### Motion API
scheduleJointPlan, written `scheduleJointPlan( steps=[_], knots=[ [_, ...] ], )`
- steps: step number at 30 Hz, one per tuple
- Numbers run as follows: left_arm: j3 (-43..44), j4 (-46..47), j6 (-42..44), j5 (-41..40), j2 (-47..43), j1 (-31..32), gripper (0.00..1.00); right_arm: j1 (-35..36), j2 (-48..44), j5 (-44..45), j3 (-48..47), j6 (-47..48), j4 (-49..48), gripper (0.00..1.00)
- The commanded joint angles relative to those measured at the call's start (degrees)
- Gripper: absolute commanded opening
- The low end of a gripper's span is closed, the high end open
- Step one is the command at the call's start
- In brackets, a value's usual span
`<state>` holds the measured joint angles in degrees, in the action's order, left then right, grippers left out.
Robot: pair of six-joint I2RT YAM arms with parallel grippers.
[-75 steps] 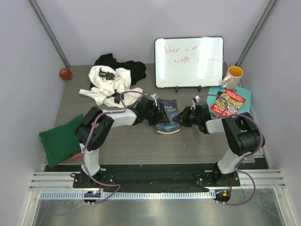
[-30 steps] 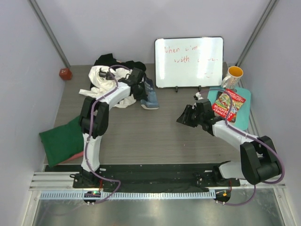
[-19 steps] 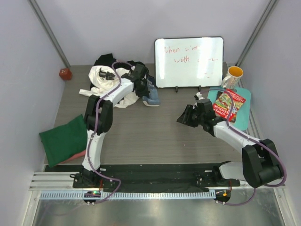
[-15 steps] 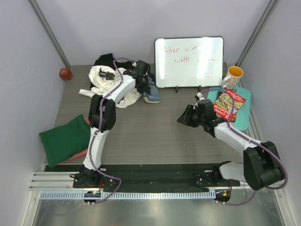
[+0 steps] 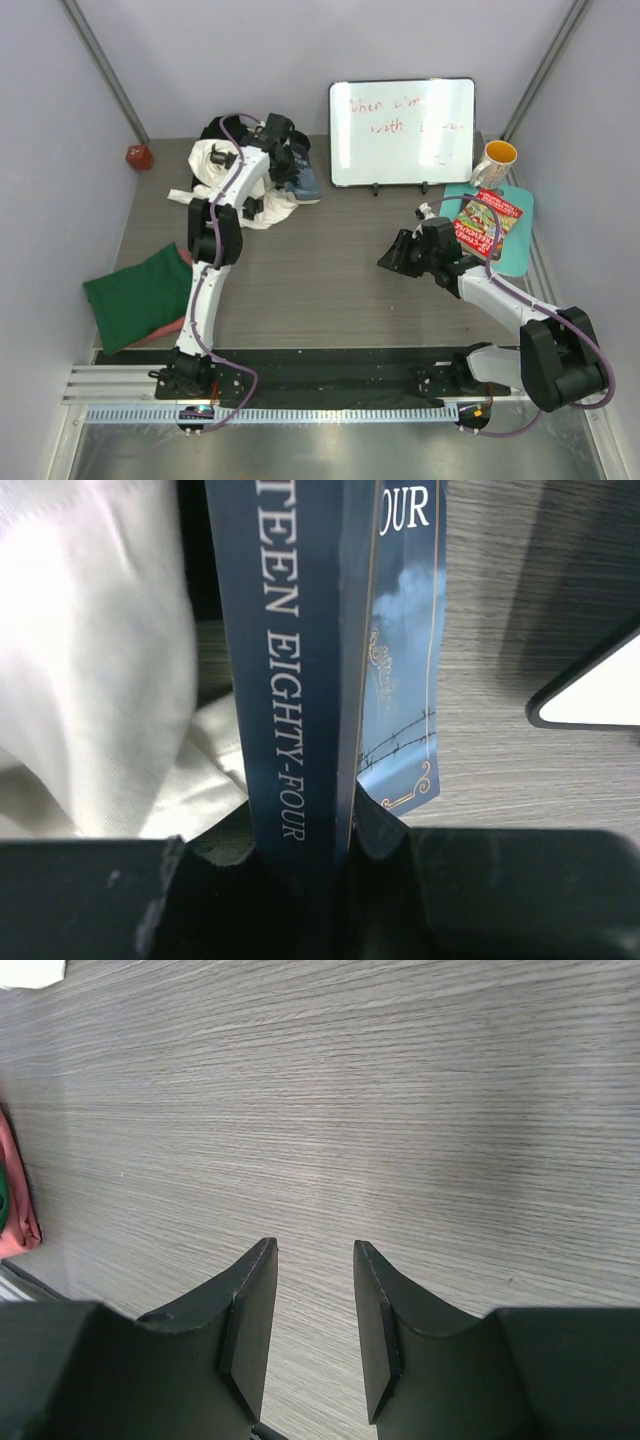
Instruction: Fold and stack the t-shirts
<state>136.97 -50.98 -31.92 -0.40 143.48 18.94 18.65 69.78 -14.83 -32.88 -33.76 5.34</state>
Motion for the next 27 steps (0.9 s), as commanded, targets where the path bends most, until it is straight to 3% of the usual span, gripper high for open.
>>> scheduleJointPlan(
  steps=[1,7,11,24,27],
  knots=[
    [-0.12,-0.35,3.97,0.05,1.8,-1.8,0.0,0.24,-0.61,-1.17,-0.25,-0.87,-1.39,0.42],
    [0.41,-0.96,5.91,-3.0,3.91,-2.76,0.0,0.24,0.27,-1.6,-0.95,-1.05,-1.65,0.42],
    [-0.99,-2.81,1.87,-2.59,4.44,-6.36,0.0,0.24,0.01,-1.78,-1.13,-1.22,-1.65,0.42],
    [-4.95,-3.69,0.28,-7.94,-1.09,-14.36,0.0,0.33,0.97,-2.92,-0.25,-3.33,-4.03,0.42],
    [-5.13,-3.07,0.89,-5.59,-1.62,-14.89,0.0,0.33,0.97,-3.01,-0.34,-3.07,-4.11,0.41]
  ],
)
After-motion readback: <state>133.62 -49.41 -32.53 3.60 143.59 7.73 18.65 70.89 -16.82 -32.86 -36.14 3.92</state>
